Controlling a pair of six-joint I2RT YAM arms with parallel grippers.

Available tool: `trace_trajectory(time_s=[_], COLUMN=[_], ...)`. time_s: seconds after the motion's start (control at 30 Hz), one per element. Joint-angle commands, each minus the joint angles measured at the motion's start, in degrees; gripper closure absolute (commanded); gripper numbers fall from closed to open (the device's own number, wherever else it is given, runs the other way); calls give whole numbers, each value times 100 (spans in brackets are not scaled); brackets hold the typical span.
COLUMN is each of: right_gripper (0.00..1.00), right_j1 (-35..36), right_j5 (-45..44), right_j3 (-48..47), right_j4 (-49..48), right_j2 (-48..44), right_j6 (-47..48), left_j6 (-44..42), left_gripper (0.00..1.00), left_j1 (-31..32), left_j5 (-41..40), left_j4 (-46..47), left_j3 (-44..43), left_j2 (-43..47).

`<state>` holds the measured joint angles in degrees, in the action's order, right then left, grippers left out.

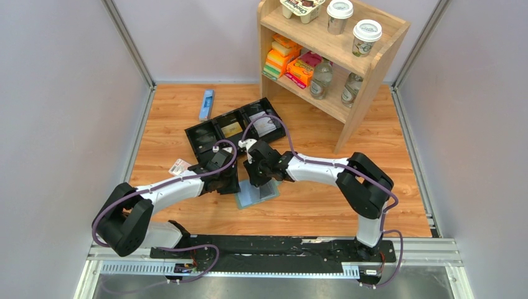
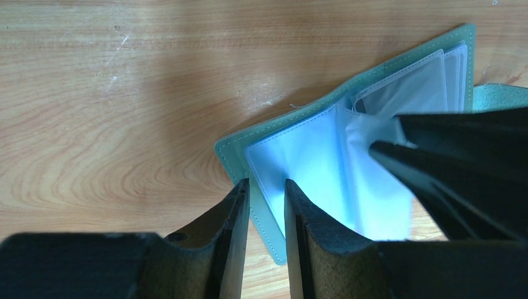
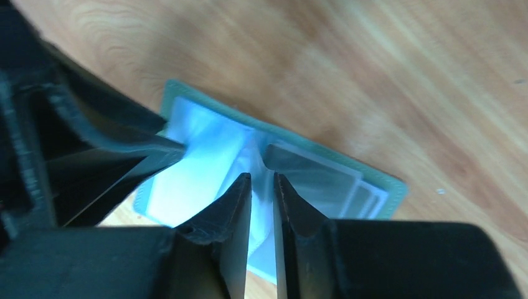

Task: Take the credit cards out of the card holder
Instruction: Remove the credit card from the card holder.

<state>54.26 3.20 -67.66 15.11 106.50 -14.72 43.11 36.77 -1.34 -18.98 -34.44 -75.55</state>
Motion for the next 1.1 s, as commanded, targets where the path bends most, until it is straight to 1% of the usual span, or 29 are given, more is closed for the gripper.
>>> trace_trajectory(time_s=[0.0,0.03,0.13,0.3,0.43,0.6,0.7,0.83,0.9,0.93,1.0,1.07], right_gripper=[81,83,83,81,78,74,69,56,52,49,47,43], right_j1=[58,58,50,50,58,50,67,58,67,58,50,41], right_j5=[672,760,1050,1446,1666,1912,2096,2395,2431,2387,2098,1538], right_j3=[-72,-72,-89,-168,-300,-511,-652,-836,-881,-889,-820,-662], right_j4=[-246,-281,-377,-509,-536,-518,-518,-448,-413,-395,-378,-360], right_j2=[-244,-235,-200,-24,213,450,530,714,750,732,566,189], right_j6=[-233,-259,-365,-514,-584,-664,-716,-769,-778,-769,-725,-629], left_j6=[-31,-31,-14,74,215,391,461,523,523,514,470,409], left_gripper=[65,65,65,65,65,63,62,60,60,60,60,60], left_j1=[32,32,32,32,32,32,32,32,32,32,32,32], left_j5=[99,99,99,-23,-260,-603,-718,-832,-832,-798,-727,-622], left_j4=[70,70,61,61,44,26,26,17,-9,-18,-18,-9], left_j3=[33,42,51,147,306,569,727,833,833,825,798,763], left_j2=[40,40,75,295,725,1506,1981,2368,2457,2466,2440,2343])
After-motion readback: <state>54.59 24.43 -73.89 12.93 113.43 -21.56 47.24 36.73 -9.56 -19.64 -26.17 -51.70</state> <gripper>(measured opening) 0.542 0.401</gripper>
